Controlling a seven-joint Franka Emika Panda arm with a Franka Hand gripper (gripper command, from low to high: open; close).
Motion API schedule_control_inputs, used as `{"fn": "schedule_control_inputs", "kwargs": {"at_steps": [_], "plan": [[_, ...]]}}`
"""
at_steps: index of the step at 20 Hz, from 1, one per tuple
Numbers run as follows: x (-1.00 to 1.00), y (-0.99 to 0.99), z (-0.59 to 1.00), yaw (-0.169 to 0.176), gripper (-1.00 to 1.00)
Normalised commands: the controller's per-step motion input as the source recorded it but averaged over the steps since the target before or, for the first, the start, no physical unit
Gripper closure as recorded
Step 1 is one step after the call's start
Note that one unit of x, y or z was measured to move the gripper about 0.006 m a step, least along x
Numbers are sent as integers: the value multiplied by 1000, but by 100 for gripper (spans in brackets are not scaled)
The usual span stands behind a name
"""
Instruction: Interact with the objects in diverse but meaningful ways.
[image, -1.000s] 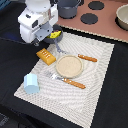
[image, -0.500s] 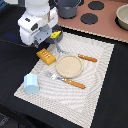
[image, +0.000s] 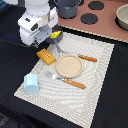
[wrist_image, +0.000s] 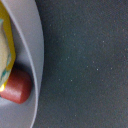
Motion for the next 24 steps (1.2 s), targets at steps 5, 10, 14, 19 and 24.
{"fn": "schedule_control_inputs", "kwargs": {"at_steps": [5, 10, 14, 19, 24], "plan": [[-493, -30, 1, -53, -100], [-414, 7, -132, -31, -100], [-329, 21, -241, -21, -100], [-193, 121, -293, -5, -100], [-57, 248, -270, 0, -100]]}}
